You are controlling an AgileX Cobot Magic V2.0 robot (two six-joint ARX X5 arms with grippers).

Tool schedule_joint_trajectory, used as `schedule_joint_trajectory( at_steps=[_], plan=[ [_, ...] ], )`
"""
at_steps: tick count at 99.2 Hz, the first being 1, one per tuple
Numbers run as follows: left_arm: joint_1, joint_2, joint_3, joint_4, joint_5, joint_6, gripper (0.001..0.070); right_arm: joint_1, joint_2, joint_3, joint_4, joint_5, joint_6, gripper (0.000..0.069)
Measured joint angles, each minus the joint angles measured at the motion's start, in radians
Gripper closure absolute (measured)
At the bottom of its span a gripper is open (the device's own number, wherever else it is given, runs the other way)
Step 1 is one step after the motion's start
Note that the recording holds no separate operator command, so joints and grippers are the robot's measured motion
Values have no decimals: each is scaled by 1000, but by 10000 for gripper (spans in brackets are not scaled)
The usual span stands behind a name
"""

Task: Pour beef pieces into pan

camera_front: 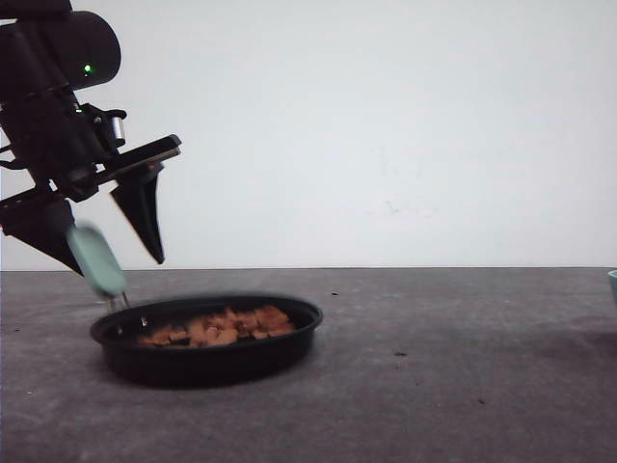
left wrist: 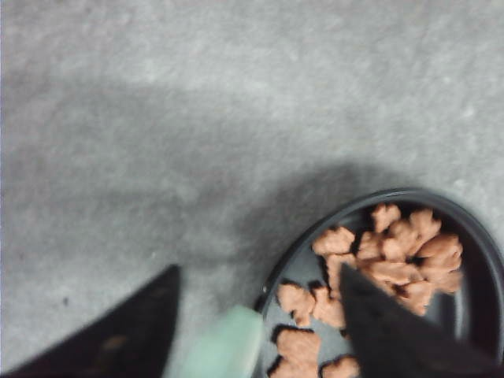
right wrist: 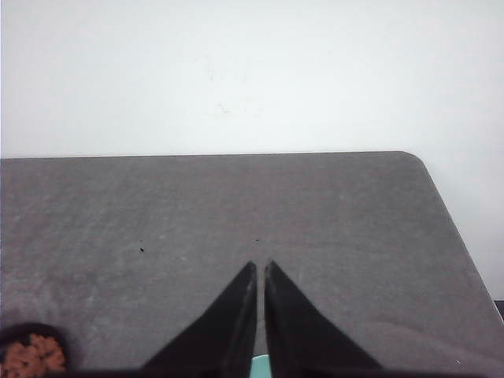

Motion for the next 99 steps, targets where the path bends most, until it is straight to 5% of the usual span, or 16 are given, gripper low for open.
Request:
schedule_joint_trajectory(
  at_steps=[13, 30, 56, 89, 94, 99],
  plan=[
    [3, 0, 0, -8, 1, -3, 244, 0, 0, 0, 8, -1, 0, 676],
    [14, -6, 0, -17, -2, -15, 14, 0, 0, 0, 13, -1, 0, 676],
    [47, -166, 0, -1, -98, -22, 15, 0, 7, 0, 33, -2, 0, 676],
    [75, -584, 0, 85, -214, 22, 20, 13, 6, -108, 204, -1, -83, 676],
    [75, -644, 0, 83, -226, 52, 82, 18, -14, -167, 261, -2, -106, 676],
    [75, -695, 0, 66, -227, 85, 219, 19, -37, -227, 311, -2, -126, 676]
  ],
)
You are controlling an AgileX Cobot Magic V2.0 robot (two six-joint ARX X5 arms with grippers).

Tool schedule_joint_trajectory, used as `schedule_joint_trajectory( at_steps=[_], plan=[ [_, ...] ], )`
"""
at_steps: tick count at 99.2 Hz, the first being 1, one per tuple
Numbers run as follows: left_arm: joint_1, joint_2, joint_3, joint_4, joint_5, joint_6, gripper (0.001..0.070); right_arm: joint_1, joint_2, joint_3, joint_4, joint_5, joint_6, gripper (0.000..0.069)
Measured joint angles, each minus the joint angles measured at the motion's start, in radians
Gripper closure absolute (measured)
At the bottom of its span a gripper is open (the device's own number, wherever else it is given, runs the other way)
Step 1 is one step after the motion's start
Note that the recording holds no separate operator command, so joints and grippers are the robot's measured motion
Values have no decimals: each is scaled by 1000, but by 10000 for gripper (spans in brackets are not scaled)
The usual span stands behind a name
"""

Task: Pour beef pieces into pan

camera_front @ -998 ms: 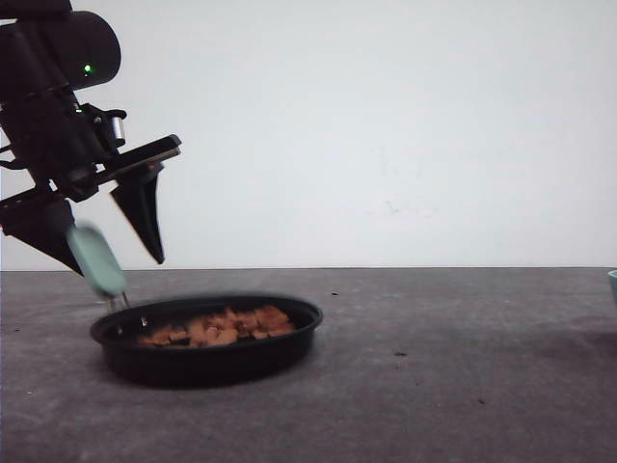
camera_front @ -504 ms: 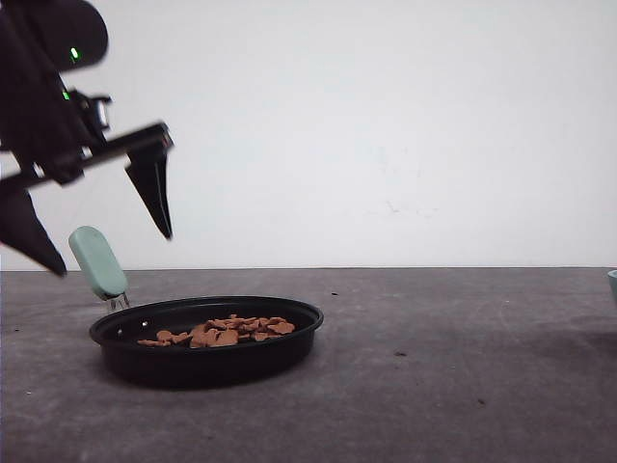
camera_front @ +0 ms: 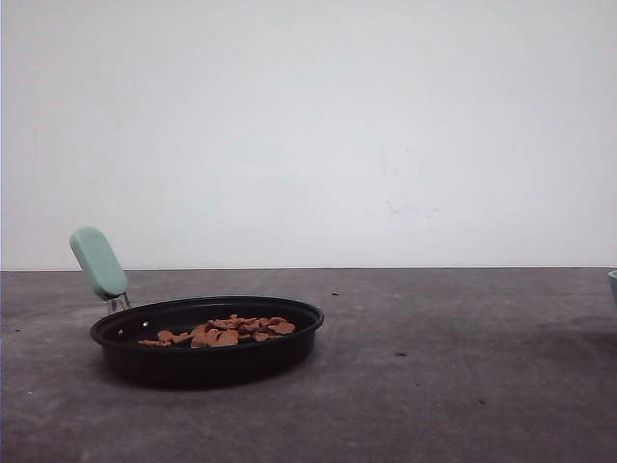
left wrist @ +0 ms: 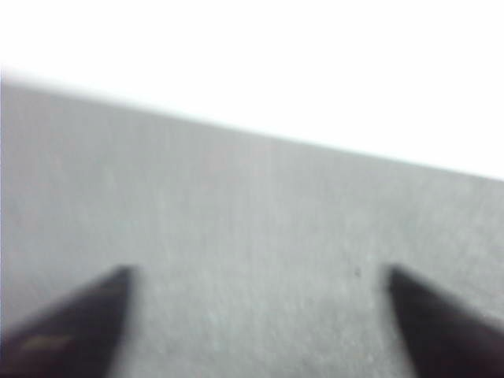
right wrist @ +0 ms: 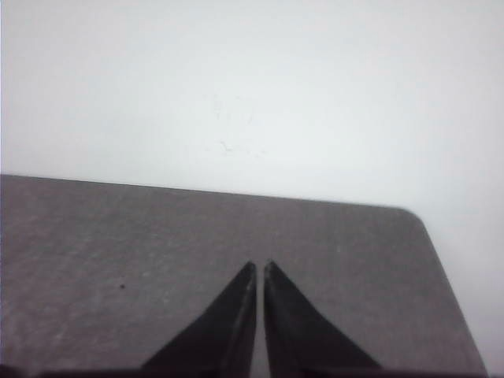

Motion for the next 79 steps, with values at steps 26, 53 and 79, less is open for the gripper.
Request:
schedule_joint_trajectory(
  at_steps=[26, 53, 79],
  plan=[
    [10, -227, -127, -25, -114, 81, 668, 0, -224, -459, 351, -2, -46, 676],
    [14, -613, -546, -3, -85, 51, 679, 0, -317, -612, 299, 0, -58, 676],
    [14, -752, -580, -3, -93, 8, 677, 0, -320, -612, 300, 0, -58, 676]
  ],
)
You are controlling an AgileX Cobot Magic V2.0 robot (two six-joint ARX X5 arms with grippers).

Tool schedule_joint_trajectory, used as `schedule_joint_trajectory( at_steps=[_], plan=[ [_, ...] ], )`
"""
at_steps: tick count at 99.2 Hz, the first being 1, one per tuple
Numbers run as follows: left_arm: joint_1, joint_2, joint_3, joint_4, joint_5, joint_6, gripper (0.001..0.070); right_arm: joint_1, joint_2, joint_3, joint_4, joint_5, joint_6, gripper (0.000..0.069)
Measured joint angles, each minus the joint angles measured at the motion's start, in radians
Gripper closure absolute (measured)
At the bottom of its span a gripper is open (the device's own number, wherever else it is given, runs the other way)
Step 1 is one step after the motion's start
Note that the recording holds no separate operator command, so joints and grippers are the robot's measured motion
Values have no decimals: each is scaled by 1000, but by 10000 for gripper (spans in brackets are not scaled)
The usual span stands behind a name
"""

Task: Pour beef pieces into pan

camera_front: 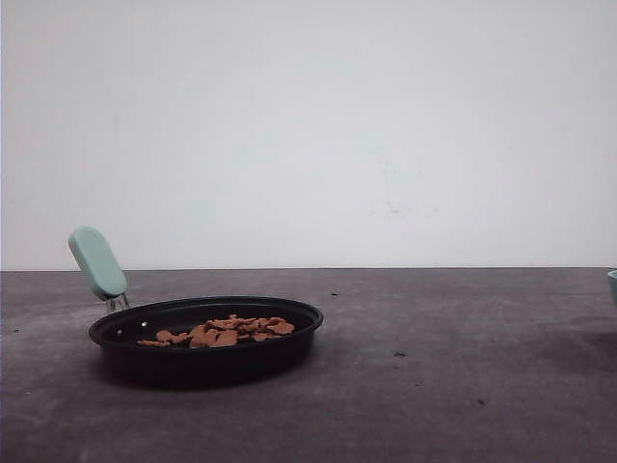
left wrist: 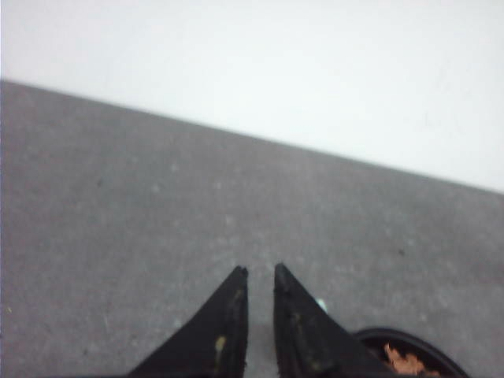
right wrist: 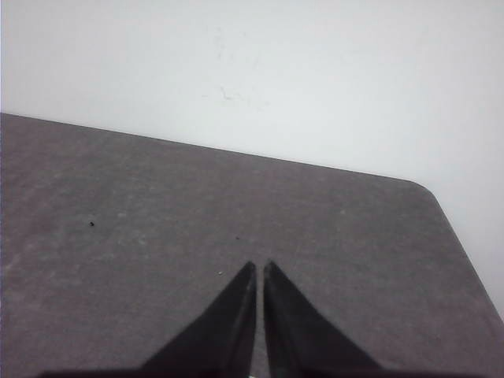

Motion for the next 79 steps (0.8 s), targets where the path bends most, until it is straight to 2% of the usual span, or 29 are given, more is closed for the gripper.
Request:
schedule_joint_trajectory(
  at_steps=[54, 79],
  plan=[
    [0, -10, 0, -3, 0, -10, 677, 1, -5, 0, 0, 0, 0, 676],
    [0, -10, 0, -4, -2, -10, 677, 1, -119, -11, 10, 9, 0, 676]
  ],
)
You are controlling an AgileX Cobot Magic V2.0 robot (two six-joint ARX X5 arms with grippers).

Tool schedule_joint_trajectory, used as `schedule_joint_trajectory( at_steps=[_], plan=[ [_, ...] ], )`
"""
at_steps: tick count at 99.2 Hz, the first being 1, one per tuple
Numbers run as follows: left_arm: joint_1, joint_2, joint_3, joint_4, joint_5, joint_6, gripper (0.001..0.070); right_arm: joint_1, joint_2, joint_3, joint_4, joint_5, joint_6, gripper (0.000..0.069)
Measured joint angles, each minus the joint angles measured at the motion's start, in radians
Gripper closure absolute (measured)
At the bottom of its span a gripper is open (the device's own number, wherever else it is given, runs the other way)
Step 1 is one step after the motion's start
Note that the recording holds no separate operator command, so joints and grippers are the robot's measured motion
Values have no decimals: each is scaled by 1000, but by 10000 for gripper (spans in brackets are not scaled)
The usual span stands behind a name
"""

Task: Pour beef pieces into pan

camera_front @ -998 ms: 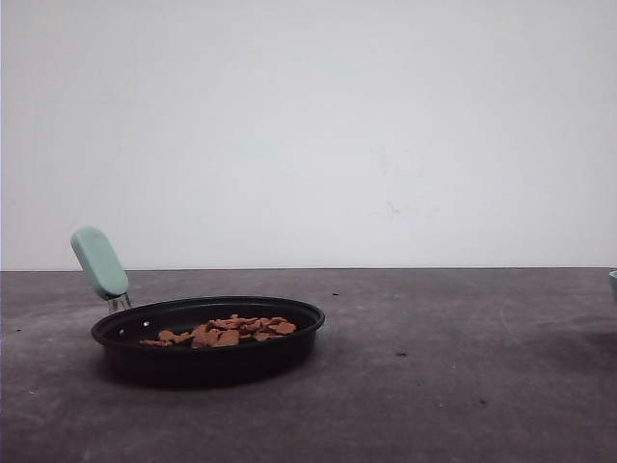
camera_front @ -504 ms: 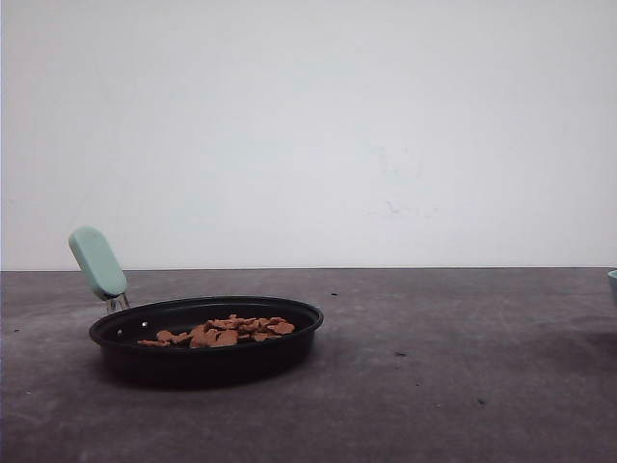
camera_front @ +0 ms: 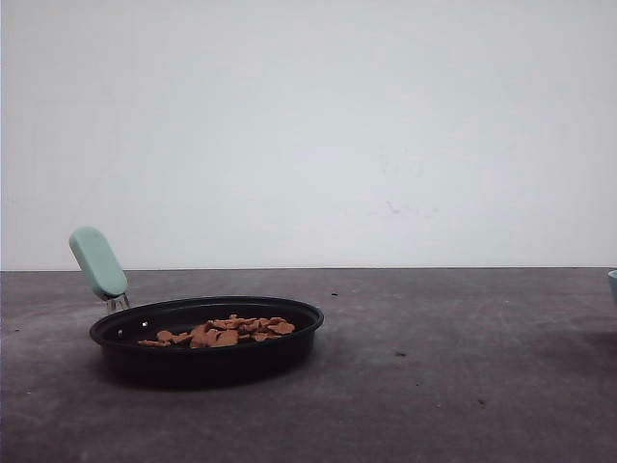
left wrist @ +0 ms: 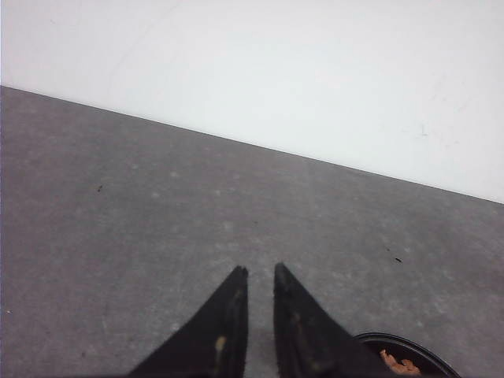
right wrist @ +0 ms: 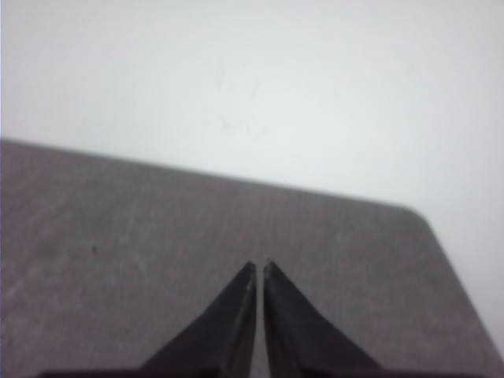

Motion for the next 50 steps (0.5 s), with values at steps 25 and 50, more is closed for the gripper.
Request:
schedule_joint_trajectory(
  at_steps=[25, 50],
  plan=[
    [0, 0, 0, 0, 0, 0, 677, 0, -164, -307, 221, 201, 44, 676],
    [0, 0, 0, 0, -1, 0, 677, 1, -188, -608, 323, 46, 151, 676]
  ],
)
